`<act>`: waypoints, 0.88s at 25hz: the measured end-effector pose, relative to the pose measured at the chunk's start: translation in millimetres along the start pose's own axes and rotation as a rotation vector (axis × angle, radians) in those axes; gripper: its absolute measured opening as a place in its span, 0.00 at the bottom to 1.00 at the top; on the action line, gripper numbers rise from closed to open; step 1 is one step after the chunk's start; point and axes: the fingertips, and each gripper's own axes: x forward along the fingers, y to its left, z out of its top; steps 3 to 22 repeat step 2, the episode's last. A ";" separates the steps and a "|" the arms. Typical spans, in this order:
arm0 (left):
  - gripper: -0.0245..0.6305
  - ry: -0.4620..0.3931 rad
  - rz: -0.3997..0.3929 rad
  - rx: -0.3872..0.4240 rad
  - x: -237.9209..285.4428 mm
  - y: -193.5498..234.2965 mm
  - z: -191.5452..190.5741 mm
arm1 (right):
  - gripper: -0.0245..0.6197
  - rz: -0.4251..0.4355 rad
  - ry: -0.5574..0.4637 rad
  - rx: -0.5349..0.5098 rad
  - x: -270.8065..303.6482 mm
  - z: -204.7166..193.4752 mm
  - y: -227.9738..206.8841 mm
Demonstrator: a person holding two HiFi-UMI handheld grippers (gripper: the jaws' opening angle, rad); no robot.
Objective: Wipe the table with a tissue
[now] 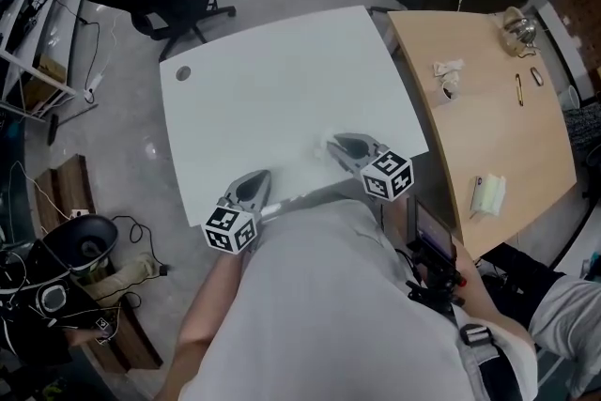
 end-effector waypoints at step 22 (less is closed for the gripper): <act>0.05 0.000 0.001 -0.002 -5.7 -1.6 -3.2 | 0.12 0.002 0.000 -0.006 -0.8 -0.7 6.1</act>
